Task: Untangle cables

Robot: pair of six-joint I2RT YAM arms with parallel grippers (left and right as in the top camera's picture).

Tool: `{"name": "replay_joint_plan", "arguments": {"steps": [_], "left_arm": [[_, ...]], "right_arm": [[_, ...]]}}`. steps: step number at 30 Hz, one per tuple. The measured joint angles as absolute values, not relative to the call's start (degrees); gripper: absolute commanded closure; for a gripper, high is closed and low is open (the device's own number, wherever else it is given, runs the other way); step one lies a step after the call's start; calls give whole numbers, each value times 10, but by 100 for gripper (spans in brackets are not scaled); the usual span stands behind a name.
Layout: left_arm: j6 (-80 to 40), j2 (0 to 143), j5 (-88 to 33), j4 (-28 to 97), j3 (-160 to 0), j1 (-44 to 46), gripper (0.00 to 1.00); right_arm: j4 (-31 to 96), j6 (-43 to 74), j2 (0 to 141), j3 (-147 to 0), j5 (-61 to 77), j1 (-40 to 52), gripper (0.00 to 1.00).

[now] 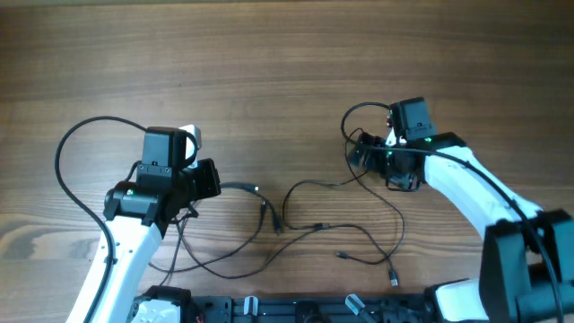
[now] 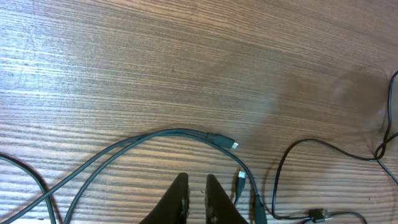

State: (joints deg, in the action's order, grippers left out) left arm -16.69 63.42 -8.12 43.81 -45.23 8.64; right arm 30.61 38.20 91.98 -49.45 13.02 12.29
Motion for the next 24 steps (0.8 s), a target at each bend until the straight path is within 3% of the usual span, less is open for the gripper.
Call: {"name": "replay_joint_plan", "arguments": {"steps": [6, 16, 22, 24], "left_arm": [[-167, 634, -81, 439, -452, 86, 89], [-167, 634, -81, 450, -452, 86, 89], [-167, 634, -81, 450, -452, 86, 89], [-167, 634, -81, 450, -452, 86, 89]], "right_arm": [[306, 503, 939, -493, 130, 132, 0], [233, 536, 939, -491, 135, 130, 0], [298, 542, 865, -490, 89, 109, 0], [342, 491, 803, -490, 86, 109, 0]]}}
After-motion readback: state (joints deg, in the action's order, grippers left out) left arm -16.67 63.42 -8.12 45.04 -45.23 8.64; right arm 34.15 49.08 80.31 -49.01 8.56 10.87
